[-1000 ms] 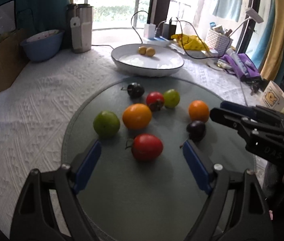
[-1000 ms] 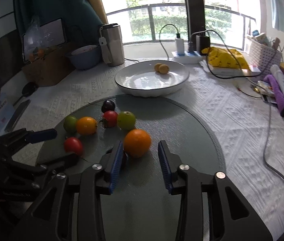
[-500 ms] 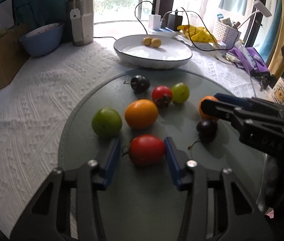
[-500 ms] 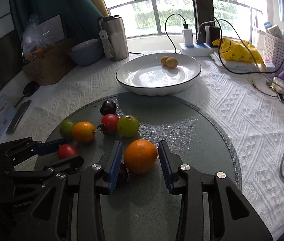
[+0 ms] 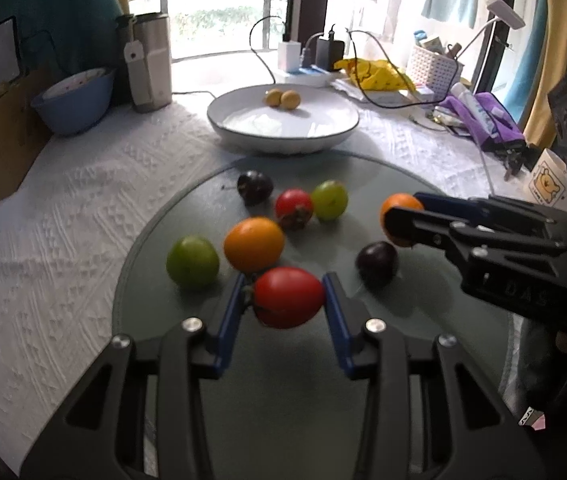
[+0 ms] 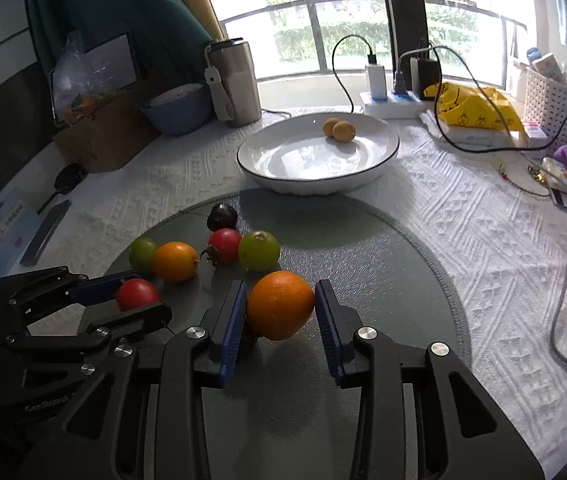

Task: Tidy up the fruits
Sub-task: 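Grasp the orange with the right gripper while the left gripper grasps the red tomato, then drop the orange onto the plate with the right gripper while the left gripper carries the tomato there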

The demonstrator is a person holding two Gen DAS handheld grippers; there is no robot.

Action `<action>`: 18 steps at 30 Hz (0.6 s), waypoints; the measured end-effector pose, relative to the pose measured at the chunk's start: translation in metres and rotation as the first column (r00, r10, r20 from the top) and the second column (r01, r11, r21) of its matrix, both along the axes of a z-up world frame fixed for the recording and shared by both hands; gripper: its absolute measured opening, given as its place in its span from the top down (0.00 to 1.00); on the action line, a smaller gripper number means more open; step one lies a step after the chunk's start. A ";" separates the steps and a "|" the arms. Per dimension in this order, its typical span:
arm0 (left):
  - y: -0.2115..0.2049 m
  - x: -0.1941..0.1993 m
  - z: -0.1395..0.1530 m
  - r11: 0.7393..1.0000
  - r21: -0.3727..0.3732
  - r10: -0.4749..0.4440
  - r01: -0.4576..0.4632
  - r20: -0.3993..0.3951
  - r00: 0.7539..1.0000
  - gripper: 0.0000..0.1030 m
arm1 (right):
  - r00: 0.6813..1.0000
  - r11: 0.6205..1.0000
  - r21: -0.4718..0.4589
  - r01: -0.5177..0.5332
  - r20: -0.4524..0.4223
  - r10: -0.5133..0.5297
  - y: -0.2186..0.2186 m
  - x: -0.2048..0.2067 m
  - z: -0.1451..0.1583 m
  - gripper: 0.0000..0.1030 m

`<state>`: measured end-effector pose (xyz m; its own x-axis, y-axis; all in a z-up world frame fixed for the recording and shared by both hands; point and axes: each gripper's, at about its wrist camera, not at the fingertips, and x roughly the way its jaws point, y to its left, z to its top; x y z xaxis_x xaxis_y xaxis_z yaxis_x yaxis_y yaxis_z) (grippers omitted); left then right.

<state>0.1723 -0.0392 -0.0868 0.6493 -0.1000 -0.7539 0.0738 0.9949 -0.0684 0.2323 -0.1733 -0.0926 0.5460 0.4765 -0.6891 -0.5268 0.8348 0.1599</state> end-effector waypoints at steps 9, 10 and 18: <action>-0.003 0.010 0.019 1.000 0.006 -0.022 0.022 0.042 0.999 0.60 | 0.999 1.000 0.016 0.020 0.036 -0.020 -0.009 0.008 0.017 0.64; -0.003 0.012 0.021 1.000 0.004 -0.024 0.024 0.045 0.999 0.60 | 0.999 1.000 0.016 0.020 0.039 -0.021 -0.009 0.010 0.019 0.64; 0.000 0.036 0.038 0.999 0.005 -0.036 0.036 0.086 0.996 0.60 | 0.998 0.999 0.018 0.028 0.063 -0.029 -0.008 0.025 0.031 0.64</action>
